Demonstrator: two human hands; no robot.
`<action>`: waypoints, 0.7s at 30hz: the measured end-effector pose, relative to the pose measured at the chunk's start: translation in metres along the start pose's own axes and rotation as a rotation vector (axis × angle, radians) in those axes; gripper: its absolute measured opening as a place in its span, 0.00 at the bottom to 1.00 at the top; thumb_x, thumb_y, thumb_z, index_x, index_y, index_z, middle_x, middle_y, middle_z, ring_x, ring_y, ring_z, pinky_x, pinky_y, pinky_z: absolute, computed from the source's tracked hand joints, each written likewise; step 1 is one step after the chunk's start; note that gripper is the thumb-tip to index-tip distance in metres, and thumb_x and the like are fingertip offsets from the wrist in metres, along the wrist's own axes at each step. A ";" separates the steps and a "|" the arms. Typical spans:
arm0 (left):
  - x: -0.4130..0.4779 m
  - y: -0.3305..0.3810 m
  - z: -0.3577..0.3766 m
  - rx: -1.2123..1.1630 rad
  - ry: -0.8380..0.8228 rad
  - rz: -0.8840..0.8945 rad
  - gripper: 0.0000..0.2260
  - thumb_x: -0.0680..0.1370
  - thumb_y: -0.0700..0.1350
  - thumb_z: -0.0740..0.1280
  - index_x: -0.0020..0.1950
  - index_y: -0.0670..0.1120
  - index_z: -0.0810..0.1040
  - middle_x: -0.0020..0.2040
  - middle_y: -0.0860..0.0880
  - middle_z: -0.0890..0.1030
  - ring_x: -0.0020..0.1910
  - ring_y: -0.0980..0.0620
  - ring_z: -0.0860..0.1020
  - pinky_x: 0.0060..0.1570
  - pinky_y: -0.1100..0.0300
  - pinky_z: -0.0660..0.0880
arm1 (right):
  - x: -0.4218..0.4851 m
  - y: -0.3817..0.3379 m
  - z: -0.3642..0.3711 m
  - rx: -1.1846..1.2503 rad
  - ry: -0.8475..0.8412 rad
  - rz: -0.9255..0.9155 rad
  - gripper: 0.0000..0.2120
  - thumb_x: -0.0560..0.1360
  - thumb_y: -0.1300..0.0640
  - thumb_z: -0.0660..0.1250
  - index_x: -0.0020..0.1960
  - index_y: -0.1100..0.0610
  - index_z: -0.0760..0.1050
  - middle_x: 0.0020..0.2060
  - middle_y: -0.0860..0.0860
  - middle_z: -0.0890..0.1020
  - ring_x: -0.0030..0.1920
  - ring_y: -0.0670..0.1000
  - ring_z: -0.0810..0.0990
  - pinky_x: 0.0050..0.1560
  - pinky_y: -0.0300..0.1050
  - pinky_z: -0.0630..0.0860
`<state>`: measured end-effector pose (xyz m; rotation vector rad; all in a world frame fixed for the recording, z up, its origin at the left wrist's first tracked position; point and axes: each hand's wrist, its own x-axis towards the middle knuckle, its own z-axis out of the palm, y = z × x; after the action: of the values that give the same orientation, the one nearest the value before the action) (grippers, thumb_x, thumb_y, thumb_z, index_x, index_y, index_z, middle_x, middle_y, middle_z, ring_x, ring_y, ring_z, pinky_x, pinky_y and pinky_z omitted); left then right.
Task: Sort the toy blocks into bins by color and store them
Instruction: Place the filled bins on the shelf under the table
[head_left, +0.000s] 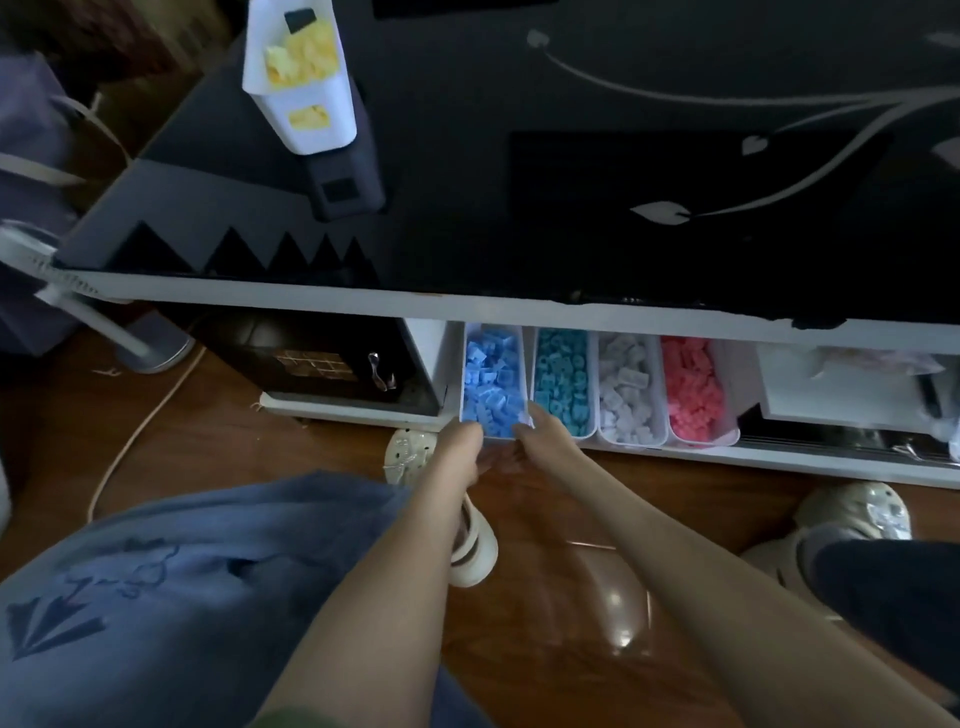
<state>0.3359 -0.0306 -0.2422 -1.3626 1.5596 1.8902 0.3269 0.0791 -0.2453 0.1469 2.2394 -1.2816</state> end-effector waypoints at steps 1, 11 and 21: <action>0.005 0.001 0.002 0.019 0.002 -0.007 0.14 0.79 0.37 0.56 0.63 0.42 0.75 0.55 0.38 0.80 0.50 0.40 0.80 0.46 0.49 0.79 | 0.004 0.002 0.002 0.009 0.018 0.020 0.19 0.78 0.62 0.55 0.68 0.57 0.66 0.45 0.55 0.77 0.35 0.50 0.75 0.30 0.40 0.70; 0.041 0.001 0.014 0.003 0.025 -0.004 0.14 0.78 0.37 0.57 0.61 0.38 0.74 0.48 0.40 0.81 0.36 0.50 0.77 0.33 0.60 0.75 | 0.028 0.010 0.006 0.051 0.051 0.094 0.24 0.76 0.66 0.55 0.70 0.56 0.57 0.42 0.59 0.81 0.37 0.55 0.81 0.36 0.49 0.79; -0.027 0.031 0.018 0.769 0.135 0.356 0.07 0.75 0.39 0.62 0.52 0.37 0.73 0.43 0.44 0.77 0.39 0.49 0.76 0.33 0.58 0.73 | -0.013 -0.032 -0.027 -0.187 0.105 -0.256 0.16 0.77 0.64 0.57 0.65 0.58 0.69 0.31 0.52 0.78 0.28 0.52 0.76 0.26 0.39 0.71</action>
<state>0.3177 -0.0165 -0.2038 -0.9089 2.3728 1.1230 0.3154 0.0866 -0.2030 -0.1509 2.5182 -1.2055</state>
